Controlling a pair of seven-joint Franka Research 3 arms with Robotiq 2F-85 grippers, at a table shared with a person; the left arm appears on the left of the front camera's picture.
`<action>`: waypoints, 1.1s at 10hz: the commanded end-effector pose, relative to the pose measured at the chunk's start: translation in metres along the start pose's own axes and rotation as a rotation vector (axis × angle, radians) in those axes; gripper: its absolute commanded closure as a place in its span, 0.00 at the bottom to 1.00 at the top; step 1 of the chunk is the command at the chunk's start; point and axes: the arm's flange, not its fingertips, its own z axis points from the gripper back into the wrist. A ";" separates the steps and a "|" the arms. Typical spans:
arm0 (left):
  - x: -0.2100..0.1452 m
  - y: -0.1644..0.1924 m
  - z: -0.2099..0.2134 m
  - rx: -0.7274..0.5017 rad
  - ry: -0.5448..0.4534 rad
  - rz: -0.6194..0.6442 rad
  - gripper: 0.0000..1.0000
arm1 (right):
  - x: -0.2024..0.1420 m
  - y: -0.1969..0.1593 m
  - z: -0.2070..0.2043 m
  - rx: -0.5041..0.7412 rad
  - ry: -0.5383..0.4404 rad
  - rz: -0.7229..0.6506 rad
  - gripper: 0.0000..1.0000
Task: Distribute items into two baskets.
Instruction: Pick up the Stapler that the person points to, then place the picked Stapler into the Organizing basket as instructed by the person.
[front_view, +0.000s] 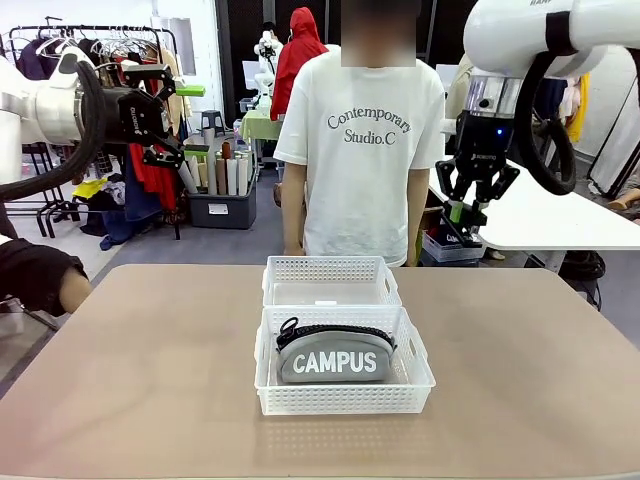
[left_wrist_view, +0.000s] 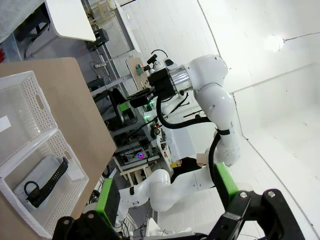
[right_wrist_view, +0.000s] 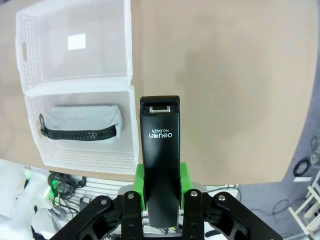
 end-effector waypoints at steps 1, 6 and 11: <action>-0.001 -0.001 0.000 -0.003 0.000 -0.001 0.00 | -0.001 0.006 0.021 0.015 -0.020 -0.042 1.00; -0.001 -0.001 0.000 -0.003 0.000 -0.001 0.00 | -0.004 0.012 0.070 -0.017 -0.078 -0.074 1.00; -0.001 -0.001 0.000 -0.003 0.000 -0.001 0.00 | -0.007 0.007 0.057 0.008 -0.066 -0.032 1.00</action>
